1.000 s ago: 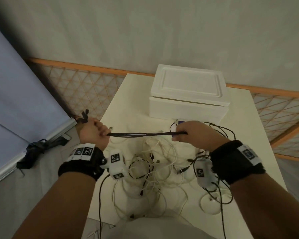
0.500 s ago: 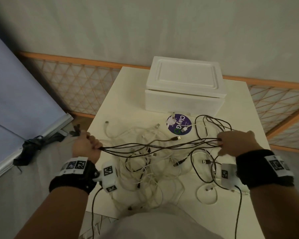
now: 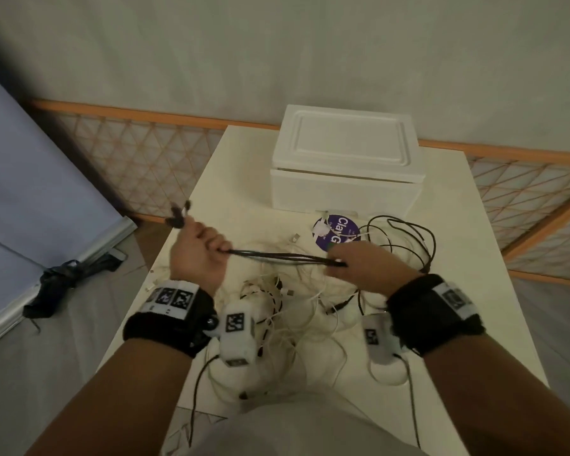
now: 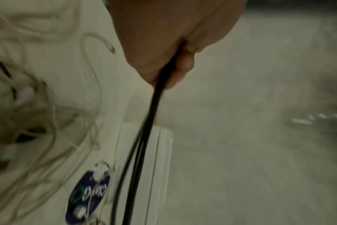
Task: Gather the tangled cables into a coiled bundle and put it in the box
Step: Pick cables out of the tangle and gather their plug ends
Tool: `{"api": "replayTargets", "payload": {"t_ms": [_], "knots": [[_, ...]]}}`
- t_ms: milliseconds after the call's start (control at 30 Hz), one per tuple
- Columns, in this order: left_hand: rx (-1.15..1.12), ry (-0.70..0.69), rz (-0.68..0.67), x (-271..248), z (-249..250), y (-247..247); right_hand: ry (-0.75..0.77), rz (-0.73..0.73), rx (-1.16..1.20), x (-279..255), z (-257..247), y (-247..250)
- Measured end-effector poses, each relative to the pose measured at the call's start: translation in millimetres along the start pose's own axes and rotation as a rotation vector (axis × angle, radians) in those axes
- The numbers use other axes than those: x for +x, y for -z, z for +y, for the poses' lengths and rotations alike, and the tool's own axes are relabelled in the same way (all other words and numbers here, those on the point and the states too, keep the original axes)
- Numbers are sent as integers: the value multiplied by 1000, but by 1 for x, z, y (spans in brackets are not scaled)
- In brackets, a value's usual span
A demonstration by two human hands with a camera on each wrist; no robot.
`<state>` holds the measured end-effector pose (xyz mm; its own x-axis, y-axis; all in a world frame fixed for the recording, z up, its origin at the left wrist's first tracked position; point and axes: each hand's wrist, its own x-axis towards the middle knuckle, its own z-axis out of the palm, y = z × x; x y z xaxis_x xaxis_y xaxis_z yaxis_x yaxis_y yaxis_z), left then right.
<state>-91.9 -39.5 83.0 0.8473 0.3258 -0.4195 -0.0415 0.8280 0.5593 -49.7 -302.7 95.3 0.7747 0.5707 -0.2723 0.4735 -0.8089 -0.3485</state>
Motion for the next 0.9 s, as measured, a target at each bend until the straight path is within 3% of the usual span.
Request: {"api": "replayTargets", "payload": {"t_ms": [167,333,500,633,700,800,900], "knots": [[197,8,285,17,-5,54,-207,-115,-114,-27,57,15],[264,177,149,-2,-47,69,-461,-342,260,-40,63,-13],[339,203,21,-9,-59,64,-287,-200,-85,-27,59,-66],[527,105,-71,-7,-62,54,-240,-201,-213,-8,53,-97],[576,49,-104,-7,-64,48,-231,-181,-258,-2,53,-102],[449,84,-139,-11,-63,41,-185,-153,-274,3,55,-102],[482,87,-157,-15,-59,32,-145,-106,-257,6,52,-88]]}}
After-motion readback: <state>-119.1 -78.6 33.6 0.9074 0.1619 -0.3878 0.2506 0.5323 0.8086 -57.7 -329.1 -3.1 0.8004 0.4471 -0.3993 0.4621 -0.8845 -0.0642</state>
